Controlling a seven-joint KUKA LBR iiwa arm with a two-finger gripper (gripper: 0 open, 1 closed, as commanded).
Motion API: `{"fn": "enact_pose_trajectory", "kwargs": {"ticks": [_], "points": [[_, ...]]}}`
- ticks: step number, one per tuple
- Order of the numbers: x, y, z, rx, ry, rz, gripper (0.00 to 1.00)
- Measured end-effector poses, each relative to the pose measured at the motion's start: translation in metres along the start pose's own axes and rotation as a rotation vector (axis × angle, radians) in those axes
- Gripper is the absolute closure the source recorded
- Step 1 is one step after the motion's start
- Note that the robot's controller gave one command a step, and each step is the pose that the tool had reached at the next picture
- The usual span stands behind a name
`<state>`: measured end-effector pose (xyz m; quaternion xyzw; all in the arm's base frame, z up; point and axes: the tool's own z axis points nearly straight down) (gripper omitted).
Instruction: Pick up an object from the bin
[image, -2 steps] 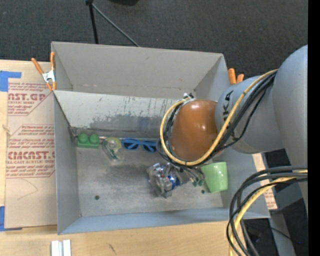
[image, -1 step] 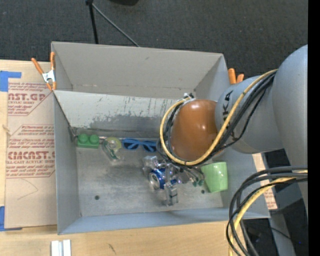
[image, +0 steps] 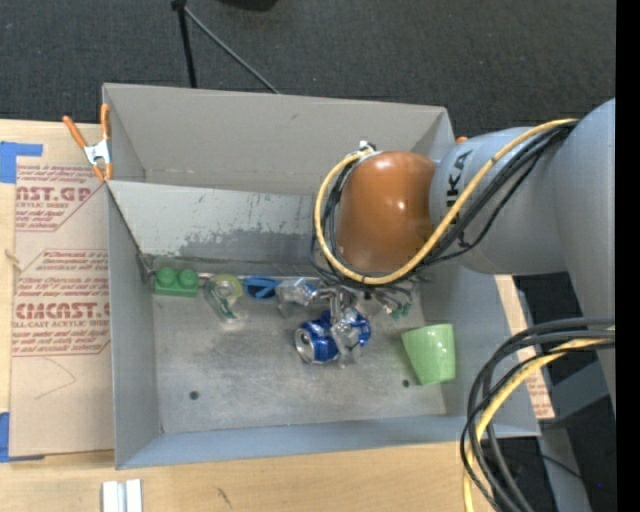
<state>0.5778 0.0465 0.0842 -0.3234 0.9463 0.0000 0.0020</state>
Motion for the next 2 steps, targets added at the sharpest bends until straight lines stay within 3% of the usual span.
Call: {"fn": "enact_pose_trajectory", "kwargs": {"ticks": [1, 2], "points": [[-0.001, 0.0, -0.001, -0.001, -0.003, 0.001, 1.0], [-0.015, 0.004, -0.151, 0.004, -0.007, -0.008, 1.0]]}}
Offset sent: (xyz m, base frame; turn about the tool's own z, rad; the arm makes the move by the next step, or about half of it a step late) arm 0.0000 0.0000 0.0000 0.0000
